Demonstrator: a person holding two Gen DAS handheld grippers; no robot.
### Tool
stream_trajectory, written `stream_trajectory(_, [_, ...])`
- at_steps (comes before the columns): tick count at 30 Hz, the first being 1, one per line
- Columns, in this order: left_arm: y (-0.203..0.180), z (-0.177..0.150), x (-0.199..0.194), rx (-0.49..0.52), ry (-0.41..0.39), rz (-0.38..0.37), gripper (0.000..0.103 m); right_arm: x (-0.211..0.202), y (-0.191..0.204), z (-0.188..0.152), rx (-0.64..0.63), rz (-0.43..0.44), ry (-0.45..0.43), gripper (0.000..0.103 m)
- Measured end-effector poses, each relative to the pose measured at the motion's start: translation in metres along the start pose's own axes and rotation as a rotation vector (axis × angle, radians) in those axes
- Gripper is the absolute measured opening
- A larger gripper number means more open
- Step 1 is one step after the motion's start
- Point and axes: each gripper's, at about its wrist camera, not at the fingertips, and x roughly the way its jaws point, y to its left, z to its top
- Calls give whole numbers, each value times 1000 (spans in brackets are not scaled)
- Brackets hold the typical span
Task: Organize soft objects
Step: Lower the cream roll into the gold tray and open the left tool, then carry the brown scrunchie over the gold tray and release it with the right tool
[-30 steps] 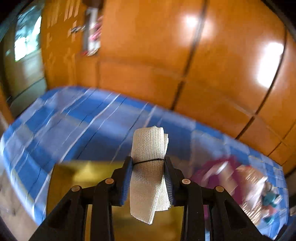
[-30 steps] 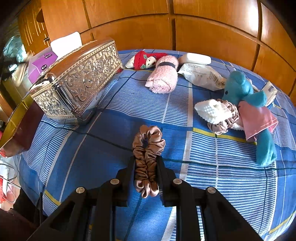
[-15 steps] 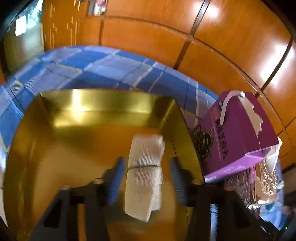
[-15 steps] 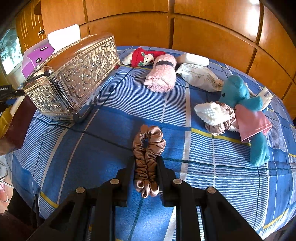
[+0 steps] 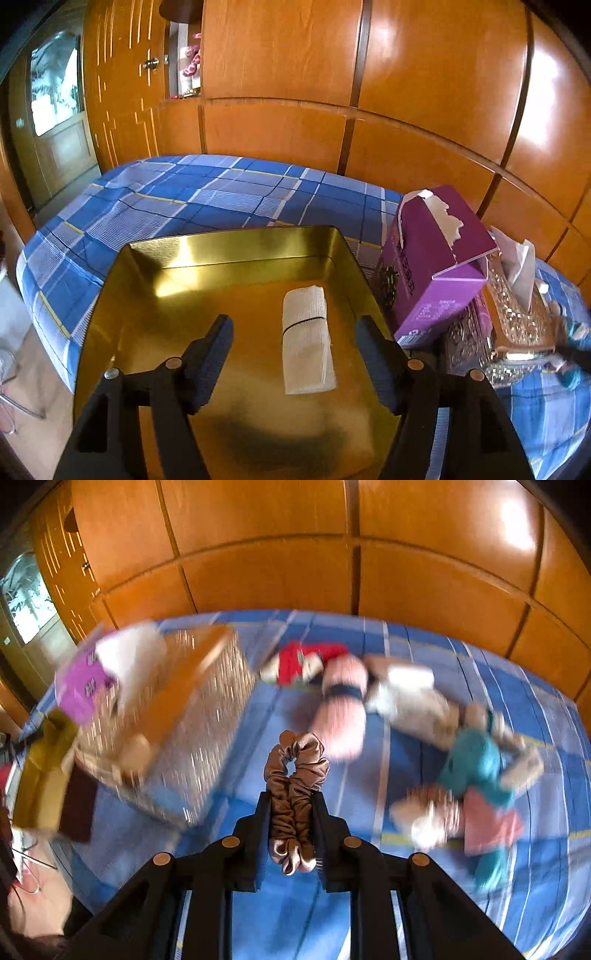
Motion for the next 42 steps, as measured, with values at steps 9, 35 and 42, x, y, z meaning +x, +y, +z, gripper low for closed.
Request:
stream_trajectory(9, [3,-12,-21,26,-25,6,74,29,17,104,1,24,2,19])
stream_trajectory(35, [69,-23,-36,-122,-32,97,74,27,284,95,-556,442,49,20])
stream_trajectory(42, [84,-25,-39,-159,-33,125,74,62,305,46,-626,316,91,40])
